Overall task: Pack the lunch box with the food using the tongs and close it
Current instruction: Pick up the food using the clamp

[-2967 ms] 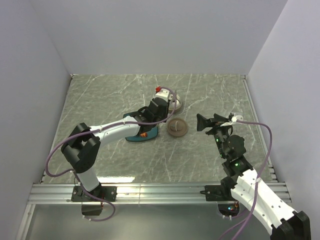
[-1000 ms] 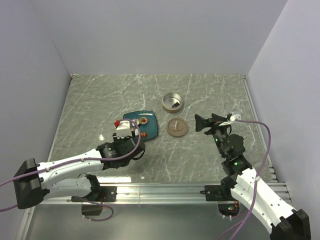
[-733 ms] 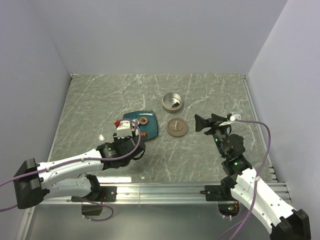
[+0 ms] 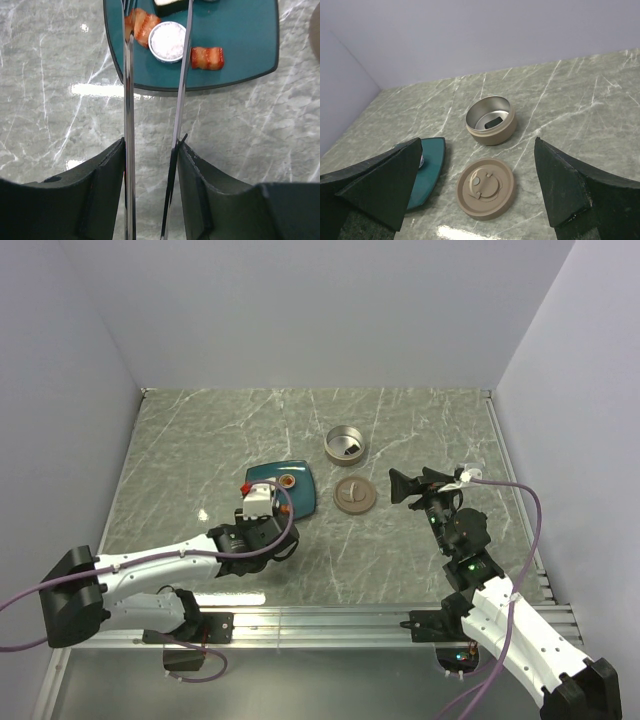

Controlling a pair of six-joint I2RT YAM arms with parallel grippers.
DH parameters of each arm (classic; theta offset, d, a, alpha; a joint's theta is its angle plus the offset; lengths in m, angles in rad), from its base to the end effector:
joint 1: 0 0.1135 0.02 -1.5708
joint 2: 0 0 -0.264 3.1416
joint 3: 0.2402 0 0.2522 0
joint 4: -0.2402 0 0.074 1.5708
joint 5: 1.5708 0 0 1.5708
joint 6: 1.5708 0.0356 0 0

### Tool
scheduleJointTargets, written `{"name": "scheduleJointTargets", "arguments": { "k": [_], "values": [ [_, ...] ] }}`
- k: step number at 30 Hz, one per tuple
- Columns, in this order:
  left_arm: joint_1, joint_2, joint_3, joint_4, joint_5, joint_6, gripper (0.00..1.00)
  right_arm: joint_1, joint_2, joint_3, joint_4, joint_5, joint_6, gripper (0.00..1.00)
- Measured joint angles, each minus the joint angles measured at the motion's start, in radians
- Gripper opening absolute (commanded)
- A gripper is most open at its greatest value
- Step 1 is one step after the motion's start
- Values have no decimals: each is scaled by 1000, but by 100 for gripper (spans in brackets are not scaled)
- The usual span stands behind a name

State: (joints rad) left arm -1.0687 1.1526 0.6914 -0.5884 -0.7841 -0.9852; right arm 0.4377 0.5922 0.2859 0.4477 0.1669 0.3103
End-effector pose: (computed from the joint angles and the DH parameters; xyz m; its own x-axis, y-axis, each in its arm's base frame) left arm 0.1223 -0.1704 0.2134 -0.6069 -0.1207 -0.7856 -0.0983 0.9922 -0.0765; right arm 0.1480 0.0627 0.2596 0.0394 0.3509 -0.9356 -0.2951 0.8986 0.3246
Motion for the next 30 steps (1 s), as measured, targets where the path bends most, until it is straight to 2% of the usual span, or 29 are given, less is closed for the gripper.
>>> {"name": "scheduleJointTargets", "arguments": {
  "k": [6, 10, 13, 19, 30],
  "values": [
    [-2, 19, 0, 1, 2, 0, 47, 0, -1, 0, 0, 0, 4, 100],
    [-2, 19, 0, 5, 1, 4, 34, 0, -1, 0, 0, 0, 6, 100],
    [-2, 18, 0, 10, 1, 9, 29, 0, -1, 0, 0, 0, 7, 100],
    [-2, 13, 1, 16, -10, 25, 25, 0, -2, 0, 0, 0, 8, 100],
    [13, -27, 33, 43, -44, 84, 25, 0, 9, 0, 2, -1, 8, 100]
  ]
}}
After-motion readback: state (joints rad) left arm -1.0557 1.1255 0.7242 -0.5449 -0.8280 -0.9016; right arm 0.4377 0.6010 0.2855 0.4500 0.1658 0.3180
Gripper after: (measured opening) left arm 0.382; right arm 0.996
